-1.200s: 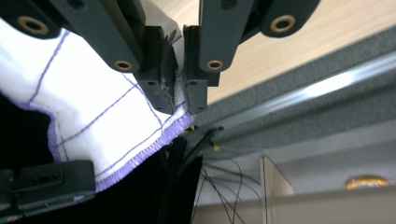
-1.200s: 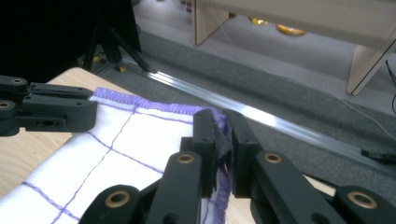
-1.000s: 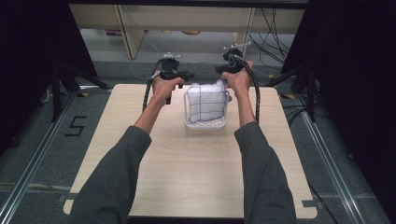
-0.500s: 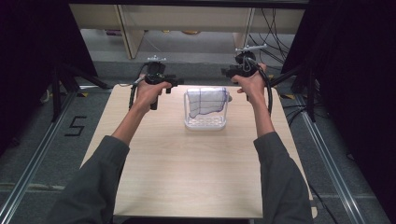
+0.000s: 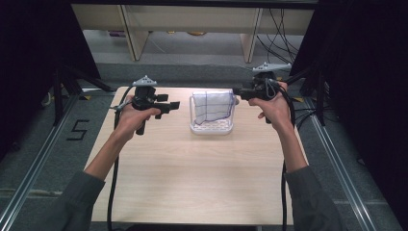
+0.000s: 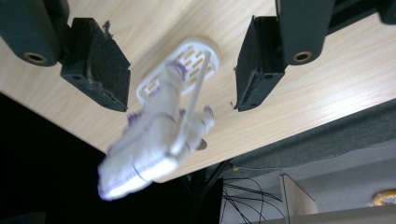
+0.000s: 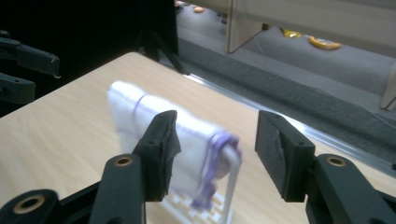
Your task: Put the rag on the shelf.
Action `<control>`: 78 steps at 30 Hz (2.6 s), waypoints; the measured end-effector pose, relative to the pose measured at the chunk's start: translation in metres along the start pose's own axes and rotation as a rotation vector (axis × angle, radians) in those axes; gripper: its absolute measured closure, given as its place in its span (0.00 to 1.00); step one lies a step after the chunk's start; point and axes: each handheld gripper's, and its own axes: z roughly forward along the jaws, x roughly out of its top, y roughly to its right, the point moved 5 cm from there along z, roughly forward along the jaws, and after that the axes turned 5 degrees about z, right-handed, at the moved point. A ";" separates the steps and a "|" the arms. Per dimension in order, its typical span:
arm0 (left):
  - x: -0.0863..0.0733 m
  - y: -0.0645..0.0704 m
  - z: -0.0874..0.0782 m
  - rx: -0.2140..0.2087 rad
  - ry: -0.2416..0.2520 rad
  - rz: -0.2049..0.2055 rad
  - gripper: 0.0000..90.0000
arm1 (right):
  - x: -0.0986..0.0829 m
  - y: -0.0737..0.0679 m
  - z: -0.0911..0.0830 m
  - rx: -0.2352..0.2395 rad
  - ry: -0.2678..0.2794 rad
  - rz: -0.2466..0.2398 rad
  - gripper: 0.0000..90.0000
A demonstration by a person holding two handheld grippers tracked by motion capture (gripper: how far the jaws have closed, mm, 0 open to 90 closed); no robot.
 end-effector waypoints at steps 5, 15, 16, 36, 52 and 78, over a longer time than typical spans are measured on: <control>-0.023 0.015 -0.010 -0.032 0.014 -0.012 0.38 | -0.024 -0.006 -0.012 0.031 0.019 0.022 0.53; -0.072 0.043 -0.017 -0.042 -0.023 -0.009 0.35 | -0.073 -0.020 -0.024 0.037 -0.010 -0.003 0.50; -0.077 0.048 -0.017 -0.051 -0.024 -0.012 0.35 | -0.077 -0.021 -0.023 0.026 -0.012 -0.004 0.49; -0.153 0.081 -0.041 -0.081 -0.056 -0.031 0.24 | -0.143 -0.050 -0.022 0.082 -0.048 0.008 0.39; -0.175 0.100 -0.052 -0.100 -0.092 -0.006 0.22 | -0.174 -0.083 -0.016 0.140 -0.121 -0.009 0.38; -0.196 0.115 -0.060 -0.101 -0.126 0.030 0.18 | -0.213 -0.102 -0.032 0.179 -0.159 0.007 0.28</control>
